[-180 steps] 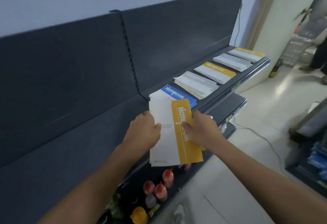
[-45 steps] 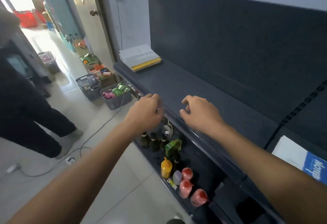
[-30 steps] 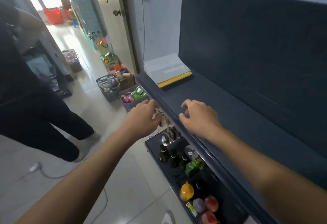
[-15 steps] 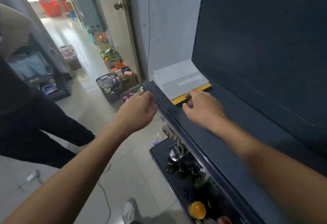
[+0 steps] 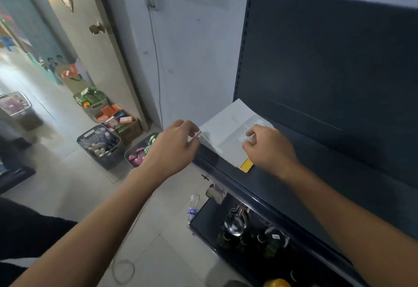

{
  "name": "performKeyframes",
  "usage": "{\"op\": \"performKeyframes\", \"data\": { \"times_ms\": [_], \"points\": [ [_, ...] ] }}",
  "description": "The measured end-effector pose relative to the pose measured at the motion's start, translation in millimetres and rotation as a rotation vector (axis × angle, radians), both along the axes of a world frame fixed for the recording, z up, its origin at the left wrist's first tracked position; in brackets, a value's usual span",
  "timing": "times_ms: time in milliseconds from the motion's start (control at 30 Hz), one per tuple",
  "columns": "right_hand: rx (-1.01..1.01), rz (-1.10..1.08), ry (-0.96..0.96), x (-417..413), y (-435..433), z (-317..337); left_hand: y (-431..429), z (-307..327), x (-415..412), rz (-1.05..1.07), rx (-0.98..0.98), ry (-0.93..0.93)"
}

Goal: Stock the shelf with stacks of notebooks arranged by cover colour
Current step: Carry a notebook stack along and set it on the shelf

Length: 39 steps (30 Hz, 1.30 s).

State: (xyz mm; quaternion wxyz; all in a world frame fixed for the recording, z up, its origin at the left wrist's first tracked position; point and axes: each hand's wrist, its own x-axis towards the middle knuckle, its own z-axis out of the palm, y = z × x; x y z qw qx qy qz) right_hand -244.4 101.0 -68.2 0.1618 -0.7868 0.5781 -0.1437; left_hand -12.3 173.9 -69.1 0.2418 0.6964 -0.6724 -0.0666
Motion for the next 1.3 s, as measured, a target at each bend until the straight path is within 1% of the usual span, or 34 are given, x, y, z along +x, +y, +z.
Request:
{"op": "performKeyframes", "data": {
  "times_ms": [133,233,500,667,800,1000,1200,1300],
  "points": [
    [0.018,-0.114,-0.007,15,5,0,-17,-4,23,-0.046,-0.015,0.026],
    [0.026,-0.180,-0.002,15,5,-1,-30,-7,27,-0.115,-0.010,0.004],
    [0.034,-0.330,0.006,16,-8,-1,-78,-4,28,-0.249,-0.007,0.048],
    [0.057,-0.417,-0.046,13,-23,-7,-123,-7,24,-0.299,0.075,0.001],
    [0.103,-0.482,-0.096,7,-34,-11,-154,-10,10,-0.367,0.131,-0.082],
    [0.137,-0.562,-0.117,3,-43,-18,-189,-18,-4,-0.406,0.104,-0.147],
    [0.230,-0.608,-0.050,19,-36,-36,-196,-26,-9,-0.342,0.193,-0.313],
    [0.213,-0.633,-0.018,34,-32,-45,-196,-34,-4,-0.357,0.245,-0.309]
  ]
}}
